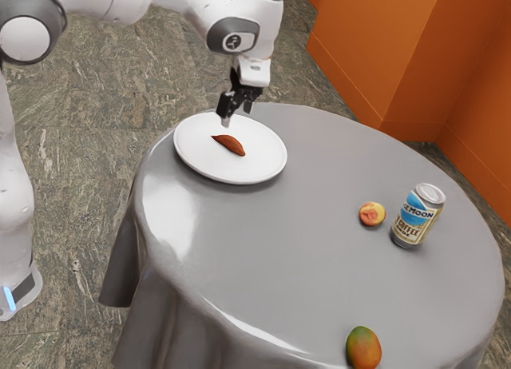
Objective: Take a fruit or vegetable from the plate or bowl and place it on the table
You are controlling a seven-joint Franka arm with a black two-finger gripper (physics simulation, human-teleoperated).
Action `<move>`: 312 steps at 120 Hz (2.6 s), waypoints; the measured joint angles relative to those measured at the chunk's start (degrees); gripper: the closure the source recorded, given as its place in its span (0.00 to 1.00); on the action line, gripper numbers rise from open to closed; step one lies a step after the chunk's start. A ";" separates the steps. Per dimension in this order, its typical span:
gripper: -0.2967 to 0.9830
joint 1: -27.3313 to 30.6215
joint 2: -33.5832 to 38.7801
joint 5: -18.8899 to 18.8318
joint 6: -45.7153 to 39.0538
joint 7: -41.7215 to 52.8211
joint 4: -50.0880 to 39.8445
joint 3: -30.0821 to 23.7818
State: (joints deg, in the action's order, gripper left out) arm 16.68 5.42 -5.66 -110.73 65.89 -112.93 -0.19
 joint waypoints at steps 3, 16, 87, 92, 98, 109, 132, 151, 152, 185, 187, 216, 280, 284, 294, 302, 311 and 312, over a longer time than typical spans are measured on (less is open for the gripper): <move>0.23 0.00 -0.32 0.15 0.26 0.54 0.14 0.01; 0.23 -0.05 -1.06 0.83 1.57 2.64 0.83 0.04; 0.23 -0.44 -6.01 2.51 1.21 9.38 0.67 0.44; 0.23 -0.88 -6.18 2.70 1.13 9.65 0.67 0.88; 0.23 -1.43 -6.37 2.91 1.06 9.96 0.77 1.46; 0.23 -1.45 -7.34 3.34 0.86 10.45 1.54 1.78; 0.23 1.40 -8.48 3.68 0.53 11.28 2.66 1.78; 0.23 2.51 -8.93 3.83 0.13 11.82 2.54 1.70; 0.23 2.48 -8.94 3.83 0.10 11.85 2.52 1.68; 0.24 1.21 -9.74 4.15 -0.42 12.52 2.37 1.68; 0.24 1.26 -9.82 4.17 -0.43 12.55 2.39 1.71; 0.46 1.77 -10.18 4.64 -0.58 12.91 2.43 1.78; 0.62 2.29 -12.04 6.09 -1.41 13.31 2.52 1.77; 0.63 2.27 -12.10 6.23 -1.42 13.33 2.54 1.78; 0.63 2.22 -11.64 6.47 -1.40 13.35 2.59 1.64; 0.64 2.24 -10.09 6.59 -1.32 13.37 2.62 1.01; 0.64 2.03 -8.29 6.66 -1.21 13.37 2.66 0.07; 0.64 2.03 -8.13 6.67 -1.20 13.37 2.66 -0.07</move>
State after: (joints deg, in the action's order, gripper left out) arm 18.72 -2.71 1.01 -111.93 79.26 -110.28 -0.26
